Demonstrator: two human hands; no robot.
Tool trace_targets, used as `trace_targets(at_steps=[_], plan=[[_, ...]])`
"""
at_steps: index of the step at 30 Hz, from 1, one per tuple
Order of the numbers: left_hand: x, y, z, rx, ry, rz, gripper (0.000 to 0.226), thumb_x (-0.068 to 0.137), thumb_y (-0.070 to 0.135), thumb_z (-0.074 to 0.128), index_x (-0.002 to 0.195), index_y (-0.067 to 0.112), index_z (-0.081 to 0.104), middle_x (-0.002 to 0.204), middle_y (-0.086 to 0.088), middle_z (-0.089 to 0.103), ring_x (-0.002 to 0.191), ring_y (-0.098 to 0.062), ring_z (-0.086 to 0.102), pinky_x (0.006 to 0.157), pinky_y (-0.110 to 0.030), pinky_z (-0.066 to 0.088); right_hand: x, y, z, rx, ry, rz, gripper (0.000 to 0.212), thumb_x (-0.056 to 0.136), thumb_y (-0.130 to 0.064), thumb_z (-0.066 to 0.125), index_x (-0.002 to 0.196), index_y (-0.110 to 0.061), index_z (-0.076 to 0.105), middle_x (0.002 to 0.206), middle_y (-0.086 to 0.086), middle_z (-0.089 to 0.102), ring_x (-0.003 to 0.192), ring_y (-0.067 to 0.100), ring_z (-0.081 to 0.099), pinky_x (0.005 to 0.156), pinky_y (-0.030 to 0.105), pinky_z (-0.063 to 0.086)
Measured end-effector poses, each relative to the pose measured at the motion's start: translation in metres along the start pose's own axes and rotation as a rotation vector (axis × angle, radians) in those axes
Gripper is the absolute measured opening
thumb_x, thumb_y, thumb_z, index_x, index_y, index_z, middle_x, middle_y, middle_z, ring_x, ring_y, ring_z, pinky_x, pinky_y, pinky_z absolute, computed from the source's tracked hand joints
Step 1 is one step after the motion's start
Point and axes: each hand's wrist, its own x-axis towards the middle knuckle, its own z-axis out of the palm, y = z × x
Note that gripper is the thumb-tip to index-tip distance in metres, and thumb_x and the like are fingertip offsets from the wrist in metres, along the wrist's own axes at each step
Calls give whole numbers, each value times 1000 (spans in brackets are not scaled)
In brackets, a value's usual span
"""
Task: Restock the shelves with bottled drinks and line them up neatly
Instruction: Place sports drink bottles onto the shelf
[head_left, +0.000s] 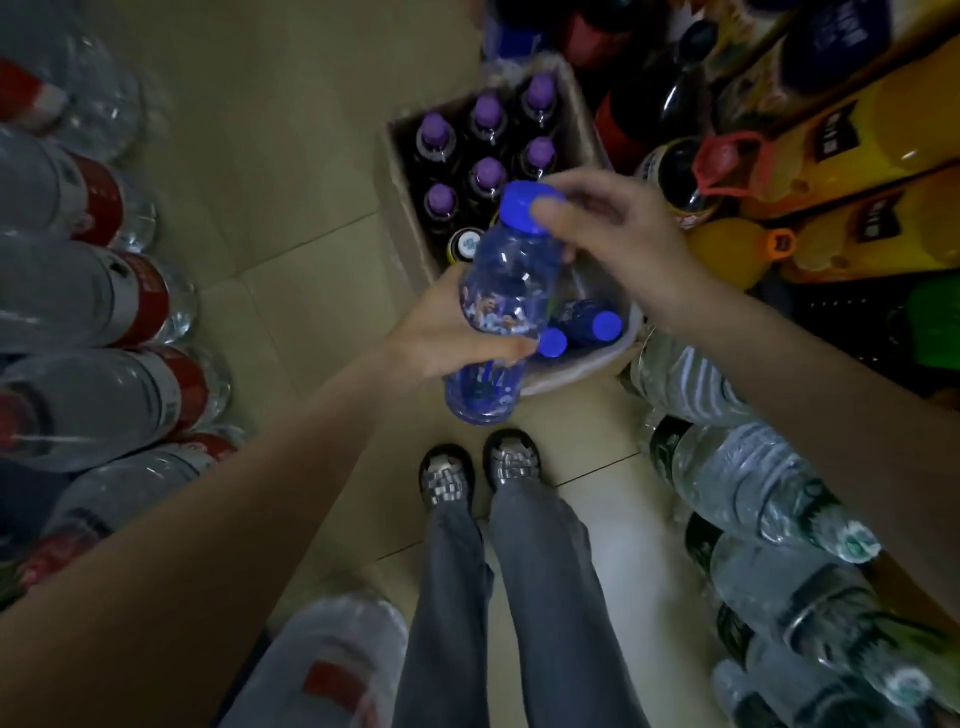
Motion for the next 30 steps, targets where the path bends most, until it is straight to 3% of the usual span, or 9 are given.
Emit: trace_targets(at_steps=[2,5,7,10,14,19,22,26,30], plan=[[-1,-14,-2,-92,136,-82,37,71,7,77,101,17,57,90,6,66,70,9,63,67,-9,49,9,39,8,-62,44,161,13,89,-26,60,93,-14,62,77,-3,61,66,0,58,72,26,45],[-7,-42,-8,-292,330,-255,43,74,23,75,114,18,60,99,2,69,87,-11,67,81,-30,53,11,114,17,-945,-157,333,46,87,-34,62,118,-3,52,114,18,55,107,28,54,87,38,40],[-14,-58,-14,-404,335,-307,34,79,23,69,112,21,59,94,5,70,80,-10,68,73,-28,54,7,154,31,-1317,-340,384,49,92,-28,53,133,-4,38,131,24,43,121,40,42,96,43,37],[-20,-79,-22,-445,321,-320,19,82,19,66,100,24,60,89,6,70,72,-7,68,62,-21,55,9,180,56,-1465,-310,393,45,96,-7,37,140,-8,27,136,31,32,123,47,39,97,48,36],[-25,-89,-23,-378,332,-323,22,77,21,71,96,27,60,93,3,71,79,-12,69,71,-27,54,17,173,60,-1399,-206,387,57,88,2,51,139,-8,29,133,27,30,110,46,49,92,45,42],[-51,-29,-14,-269,296,-272,33,77,17,72,108,19,61,95,-1,69,81,-14,66,75,-30,53,-5,70,26,-1125,-153,238,63,74,-13,74,126,-4,40,132,21,33,107,42,52,87,41,43],[-86,54,-18,-175,227,-161,24,76,11,73,96,21,63,90,1,68,77,-13,64,73,-27,52,-35,-31,0,-1072,-152,105,59,77,-15,71,126,-1,41,134,20,34,114,36,48,88,33,38],[-156,185,-33,-62,169,41,31,69,14,80,91,25,61,87,4,67,73,-8,64,64,-23,49,-101,-181,-18,-1028,-12,-57,47,76,-15,67,116,-1,47,121,16,41,107,35,49,83,34,36],[-229,290,-31,9,192,263,28,72,13,78,87,26,59,79,11,68,66,-3,63,60,-19,49,-186,-312,-50,-950,142,-237,46,68,-19,73,109,-8,57,96,2,41,97,29,52,80,33,39]])
